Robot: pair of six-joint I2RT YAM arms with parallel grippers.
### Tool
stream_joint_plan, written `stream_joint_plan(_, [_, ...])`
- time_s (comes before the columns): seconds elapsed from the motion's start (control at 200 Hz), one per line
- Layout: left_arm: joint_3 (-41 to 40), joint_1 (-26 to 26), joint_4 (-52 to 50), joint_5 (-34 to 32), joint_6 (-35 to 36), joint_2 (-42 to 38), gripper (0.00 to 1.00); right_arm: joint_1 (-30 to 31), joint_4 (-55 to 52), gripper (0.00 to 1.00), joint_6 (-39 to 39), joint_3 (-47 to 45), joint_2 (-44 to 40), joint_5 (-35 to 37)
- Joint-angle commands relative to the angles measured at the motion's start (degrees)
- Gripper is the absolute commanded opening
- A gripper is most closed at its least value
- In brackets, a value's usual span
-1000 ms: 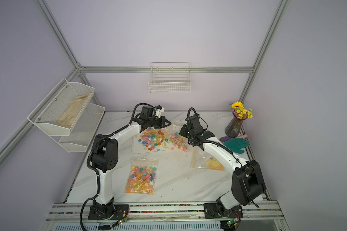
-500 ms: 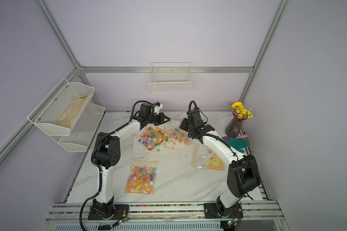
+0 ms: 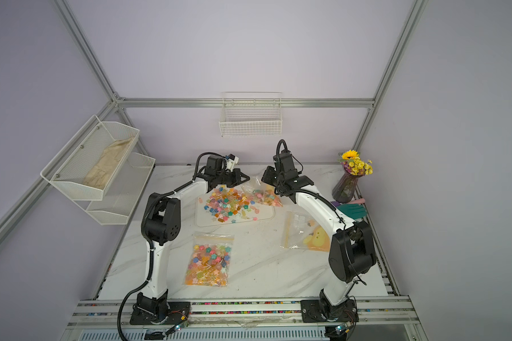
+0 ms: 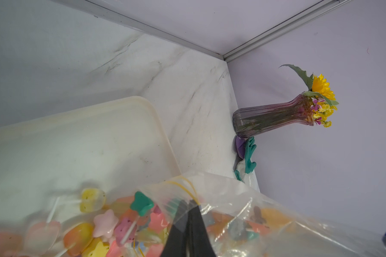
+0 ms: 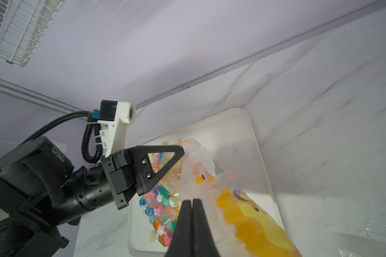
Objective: Pour candies out of the ziploc bag
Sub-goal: 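Pour the candies out of the ziploc bag onto the tray.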
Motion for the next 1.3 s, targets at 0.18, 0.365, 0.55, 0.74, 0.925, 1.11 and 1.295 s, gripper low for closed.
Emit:
stream_joint_plan(0.18, [3.8,1.7,5.4,2.1,-1.3,-0.1,0.01,-0.3,2.7,0.0,-1.2,4.3,2.9,-2.3])
stream_joint_plan(0.365, [1.5,2.6,8.0,2.3,-2.3,-0.6,0.01,-0.3,2.5,0.0,-1.4,6.5,4.3,-2.8])
stream_joint_plan(0.55, [0.5,3.3,9.3,2.9,-2.8,-0.8,0.01,-0.2,2.1,0.0,-2.7,9.0,5.2,-4.2])
stream_joint_plan(0.74, [-2.2,3.7,11.2,3.1,-3.4,-1.5,0.02,0.5,1.3,0.0,-3.9,11.4,6.3,-5.1])
stream_joint_plan(0.925, [-3.9,3.7,12.2,3.1,-3.8,-2.0,0.02,1.6,-0.2,0.0,-4.6,14.9,7.9,-5.3])
stream_joint_plan(1.11, [-7.7,3.8,13.9,2.1,-4.0,-3.1,0.02,2.0,-2.2,0.0,-4.9,17.9,9.4,-5.0])
stream_joint_plan(1.295, [-11.9,3.8,17.3,1.7,-5.9,-4.5,0.02,2.1,-3.3,0.0,-5.1,19.1,10.0,-4.7])
